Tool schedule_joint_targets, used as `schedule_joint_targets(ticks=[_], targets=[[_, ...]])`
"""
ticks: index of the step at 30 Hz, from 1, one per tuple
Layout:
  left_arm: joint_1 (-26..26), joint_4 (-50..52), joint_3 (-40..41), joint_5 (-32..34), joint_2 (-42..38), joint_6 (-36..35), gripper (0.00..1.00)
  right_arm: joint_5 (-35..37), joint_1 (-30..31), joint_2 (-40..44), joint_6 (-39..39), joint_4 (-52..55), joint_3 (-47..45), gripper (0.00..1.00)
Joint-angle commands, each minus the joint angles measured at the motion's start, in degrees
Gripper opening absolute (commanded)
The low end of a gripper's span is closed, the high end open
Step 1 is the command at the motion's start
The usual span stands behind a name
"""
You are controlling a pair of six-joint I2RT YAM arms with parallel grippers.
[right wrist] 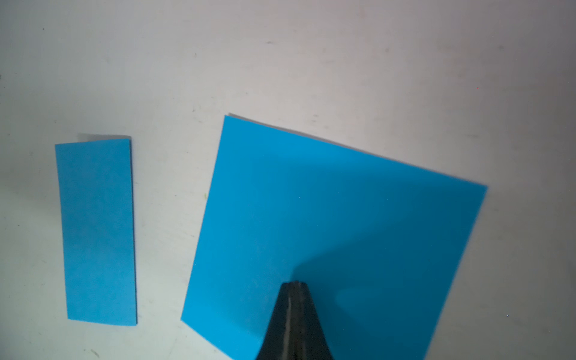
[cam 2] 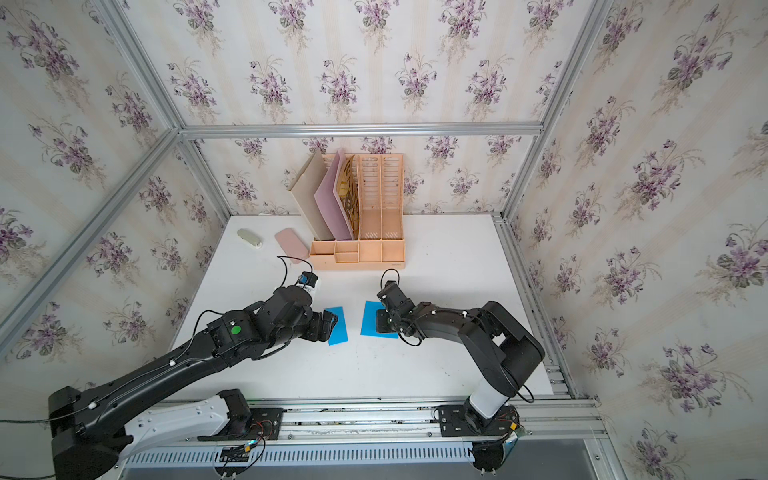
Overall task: Fold the square paper along the opposite sides
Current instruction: Move the paper at the center of the board.
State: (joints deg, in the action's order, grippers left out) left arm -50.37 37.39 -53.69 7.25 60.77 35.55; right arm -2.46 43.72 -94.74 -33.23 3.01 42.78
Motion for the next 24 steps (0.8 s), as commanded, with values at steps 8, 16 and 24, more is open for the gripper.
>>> schedule_joint_targets(ticks=[8,16,24], targets=[[0.10,-0.80,-3.65,-2.26,7.11,1.55,0.00,0.02,1.36,8.33,-0.75,16.19,3.63,0.22],[1.00,-2.28,-9.02,-10.46,17.39,0.48,0.00,3.56,1.26,13.91,-0.91,20.76,4.30,0.45],[1.54,-11.37,-7.46,-20.96,27.57,5.01,0.00,1.67,-1.00,14.59,-1.89,19.06,1.39,0.62]])
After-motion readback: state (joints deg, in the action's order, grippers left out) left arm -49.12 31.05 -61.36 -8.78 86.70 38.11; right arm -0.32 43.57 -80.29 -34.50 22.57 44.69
